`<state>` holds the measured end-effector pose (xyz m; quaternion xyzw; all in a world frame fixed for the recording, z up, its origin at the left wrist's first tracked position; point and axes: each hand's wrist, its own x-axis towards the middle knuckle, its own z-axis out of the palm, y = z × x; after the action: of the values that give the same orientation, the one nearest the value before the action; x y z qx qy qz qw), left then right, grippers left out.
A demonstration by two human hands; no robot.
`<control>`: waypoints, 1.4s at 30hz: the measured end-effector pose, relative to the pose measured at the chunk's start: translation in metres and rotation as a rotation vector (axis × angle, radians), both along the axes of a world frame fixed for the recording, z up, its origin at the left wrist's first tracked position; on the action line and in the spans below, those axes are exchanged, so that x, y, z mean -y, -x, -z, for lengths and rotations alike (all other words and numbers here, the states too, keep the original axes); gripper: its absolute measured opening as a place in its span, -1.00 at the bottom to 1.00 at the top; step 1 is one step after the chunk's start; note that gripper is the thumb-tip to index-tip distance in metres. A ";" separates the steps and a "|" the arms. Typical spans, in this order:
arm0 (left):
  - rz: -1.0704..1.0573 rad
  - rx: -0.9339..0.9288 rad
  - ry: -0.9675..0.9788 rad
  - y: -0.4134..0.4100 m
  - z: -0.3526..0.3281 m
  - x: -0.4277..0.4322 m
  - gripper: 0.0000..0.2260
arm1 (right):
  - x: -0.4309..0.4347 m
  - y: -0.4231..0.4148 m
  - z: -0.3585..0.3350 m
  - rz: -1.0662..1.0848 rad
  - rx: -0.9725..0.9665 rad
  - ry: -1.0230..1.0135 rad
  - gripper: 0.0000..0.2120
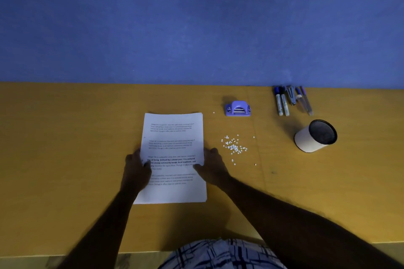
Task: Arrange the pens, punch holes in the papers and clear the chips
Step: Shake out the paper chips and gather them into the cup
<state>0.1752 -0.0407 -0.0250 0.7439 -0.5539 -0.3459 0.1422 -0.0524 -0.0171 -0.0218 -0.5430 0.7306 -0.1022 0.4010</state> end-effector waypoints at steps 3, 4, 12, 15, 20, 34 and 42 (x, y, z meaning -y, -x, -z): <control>-0.016 0.051 -0.032 -0.002 0.005 -0.003 -0.59 | -0.001 0.000 0.006 -0.029 -0.041 0.006 -0.50; -0.009 0.065 -0.029 -0.002 0.006 -0.003 -0.60 | -0.001 0.000 0.007 -0.033 -0.047 0.011 -0.49; 0.024 0.125 -0.015 -0.007 0.011 0.001 -0.49 | 0.005 0.004 0.017 -0.097 -0.074 0.038 -0.49; 0.030 0.150 0.010 -0.010 0.012 0.002 -0.49 | 0.013 0.012 0.017 -0.074 -0.162 0.118 -0.51; 0.005 0.150 0.152 -0.011 0.013 0.008 -0.50 | 0.051 0.038 0.015 -0.183 -0.374 0.279 -0.34; 0.105 -0.051 0.383 0.020 0.006 0.005 -0.68 | 0.105 0.064 0.025 -0.400 -0.500 0.264 -0.28; 0.180 -0.118 0.373 0.051 0.000 0.002 -0.71 | 0.037 0.106 0.027 -0.468 -0.462 0.298 -0.33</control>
<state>0.1240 -0.0424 -0.0247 0.6306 -0.6634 -0.2915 0.2780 -0.1585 -0.0538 -0.0485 -0.7570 0.6349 0.0124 0.1542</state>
